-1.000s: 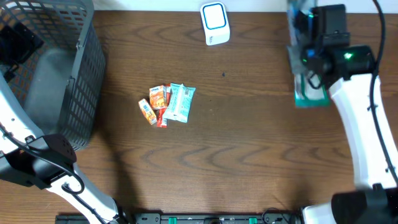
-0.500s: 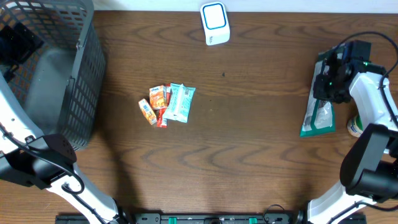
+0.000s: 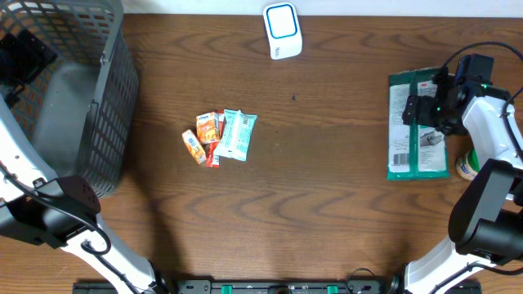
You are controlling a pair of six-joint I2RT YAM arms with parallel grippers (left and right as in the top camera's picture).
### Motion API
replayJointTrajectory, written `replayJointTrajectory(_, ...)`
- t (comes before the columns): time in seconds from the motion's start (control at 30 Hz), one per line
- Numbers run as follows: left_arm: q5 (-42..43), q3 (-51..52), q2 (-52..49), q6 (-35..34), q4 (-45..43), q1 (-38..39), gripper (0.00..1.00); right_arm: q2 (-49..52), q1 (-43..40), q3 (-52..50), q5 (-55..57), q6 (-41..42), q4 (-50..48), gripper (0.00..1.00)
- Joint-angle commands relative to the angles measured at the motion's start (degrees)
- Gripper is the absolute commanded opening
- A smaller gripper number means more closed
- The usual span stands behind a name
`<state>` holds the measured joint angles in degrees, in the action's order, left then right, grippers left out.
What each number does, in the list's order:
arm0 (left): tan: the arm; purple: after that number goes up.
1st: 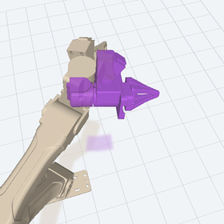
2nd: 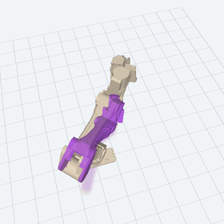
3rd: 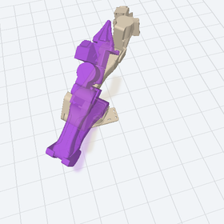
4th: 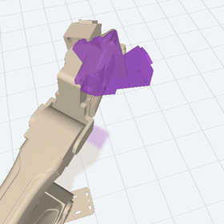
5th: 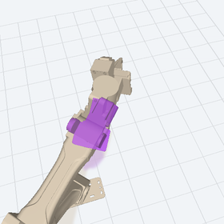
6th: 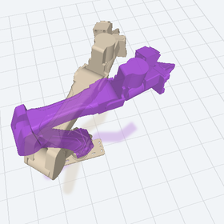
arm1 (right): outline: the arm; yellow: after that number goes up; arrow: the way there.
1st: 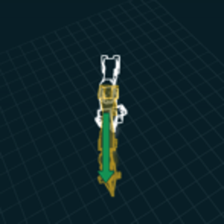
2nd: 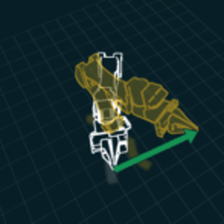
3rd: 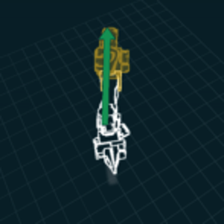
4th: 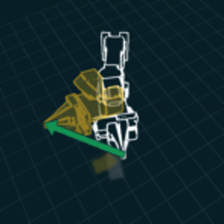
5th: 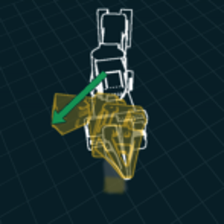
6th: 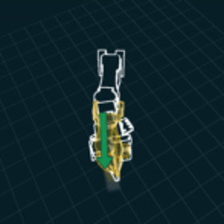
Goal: Scan the item barcode
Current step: 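Carry the gloves package right and lay it flat near the jar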
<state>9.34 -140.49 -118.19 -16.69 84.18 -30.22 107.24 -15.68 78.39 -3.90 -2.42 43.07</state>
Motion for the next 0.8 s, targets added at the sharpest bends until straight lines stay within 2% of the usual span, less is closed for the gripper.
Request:
replayJointTrajectory(0.0,0.50,-0.96,1.33,-0.07,0.22,0.02,0.98,-0.33,-0.61,3.21,5.14,-1.05,1.97,0.99)
replayJointTrajectory(0.13,0.50,-0.96,1.33,-0.07,0.20,0.02,0.98,-0.33,-0.15,9.88,0.76,0.26,9.07,0.99)
replayJointTrajectory(0.27,0.50,-0.96,1.33,-0.07,0.20,0.02,0.98,-0.33,1.57,11.56,-13.00,0.24,13.40,0.96)
replayJointTrajectory(0.37,0.50,-0.96,1.33,-0.07,0.20,0.02,0.98,-0.28,3.30,10.19,-17.97,0.24,14.82,0.79)
replayJointTrajectory(0.47,0.50,-0.96,1.33,-0.07,0.20,0.02,0.98,-0.26,5.77,7.28,-17.81,0.24,14.10,0.52)
replayJointTrajectory(0.53,0.50,-0.96,1.33,-0.07,0.22,0.02,0.98,-0.26,7.37,4.66,-17.05,0.24,12.07,0.43)
replayJointTrajectory(0.67,0.50,-0.96,1.33,-0.07,0.20,0.02,0.98,-0.26,11.21,-5.90,-10.86,0.26,1.31,0.43)
replayJointTrajectory(0.77,0.50,-0.96,1.33,-0.07,0.22,0.02,0.98,-0.26,11.43,-9.57,-5.42,0.39,-2.58,0.43)
